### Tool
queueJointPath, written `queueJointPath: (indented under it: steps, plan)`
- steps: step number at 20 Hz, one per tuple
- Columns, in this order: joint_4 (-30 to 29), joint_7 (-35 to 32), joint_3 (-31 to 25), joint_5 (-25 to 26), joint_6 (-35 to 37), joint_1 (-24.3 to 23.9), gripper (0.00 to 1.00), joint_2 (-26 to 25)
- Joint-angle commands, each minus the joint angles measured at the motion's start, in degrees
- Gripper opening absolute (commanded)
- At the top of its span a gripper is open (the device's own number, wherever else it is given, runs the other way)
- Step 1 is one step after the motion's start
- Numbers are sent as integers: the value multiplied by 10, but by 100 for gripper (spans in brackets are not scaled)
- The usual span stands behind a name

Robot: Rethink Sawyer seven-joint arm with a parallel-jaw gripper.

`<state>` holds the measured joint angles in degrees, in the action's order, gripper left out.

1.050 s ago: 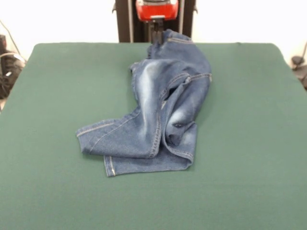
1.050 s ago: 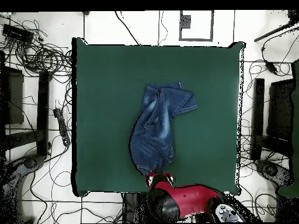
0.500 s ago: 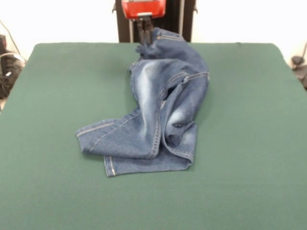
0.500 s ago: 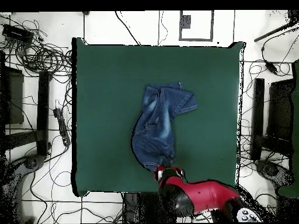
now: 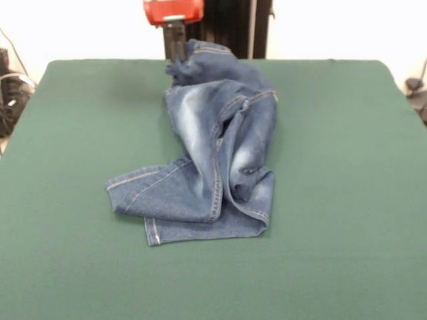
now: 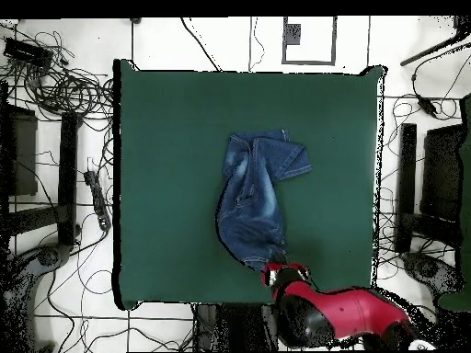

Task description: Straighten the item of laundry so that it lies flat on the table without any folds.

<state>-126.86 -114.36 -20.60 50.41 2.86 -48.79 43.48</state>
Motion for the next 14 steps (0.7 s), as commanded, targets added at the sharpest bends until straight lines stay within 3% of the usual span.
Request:
queueJointPath:
  steps: [1,9,14]
  plan:
    - [12,113,-99,88,50,-66,0,-37]
    - [18,139,-148,171,73,-157,0,-82]
    - [22,147,-168,196,87,-178,0,-92]
